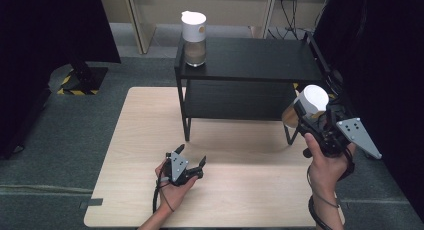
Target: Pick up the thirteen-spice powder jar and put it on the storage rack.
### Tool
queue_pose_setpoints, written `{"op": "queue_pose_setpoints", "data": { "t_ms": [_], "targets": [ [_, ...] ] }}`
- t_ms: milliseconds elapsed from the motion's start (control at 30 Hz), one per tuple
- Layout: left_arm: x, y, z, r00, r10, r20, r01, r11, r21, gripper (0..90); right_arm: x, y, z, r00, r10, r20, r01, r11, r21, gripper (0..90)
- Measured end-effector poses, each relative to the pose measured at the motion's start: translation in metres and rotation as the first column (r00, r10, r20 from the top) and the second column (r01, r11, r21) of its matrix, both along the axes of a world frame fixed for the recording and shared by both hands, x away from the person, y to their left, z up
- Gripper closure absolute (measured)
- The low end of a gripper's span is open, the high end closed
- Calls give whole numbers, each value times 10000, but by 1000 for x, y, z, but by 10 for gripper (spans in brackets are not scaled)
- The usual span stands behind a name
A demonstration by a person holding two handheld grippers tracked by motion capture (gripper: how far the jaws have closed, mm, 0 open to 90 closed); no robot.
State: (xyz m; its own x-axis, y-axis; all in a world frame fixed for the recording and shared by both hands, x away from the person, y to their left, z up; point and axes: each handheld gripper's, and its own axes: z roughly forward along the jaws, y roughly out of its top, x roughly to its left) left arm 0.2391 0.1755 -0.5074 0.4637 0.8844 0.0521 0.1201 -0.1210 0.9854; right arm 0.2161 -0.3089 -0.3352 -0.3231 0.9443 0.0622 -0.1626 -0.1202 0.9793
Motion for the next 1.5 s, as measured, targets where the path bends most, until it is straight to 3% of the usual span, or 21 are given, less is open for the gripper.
{"op": "queue_pose_setpoints", "data": {
  "t_ms": [1500],
  "targets": [
    [1, 1, 2, 10000, -26, -90, 26, 10000, 44, 119, 29, 15, 63, 9988, -222, 447, 226, 9997, -79, 310]
  ]
}}
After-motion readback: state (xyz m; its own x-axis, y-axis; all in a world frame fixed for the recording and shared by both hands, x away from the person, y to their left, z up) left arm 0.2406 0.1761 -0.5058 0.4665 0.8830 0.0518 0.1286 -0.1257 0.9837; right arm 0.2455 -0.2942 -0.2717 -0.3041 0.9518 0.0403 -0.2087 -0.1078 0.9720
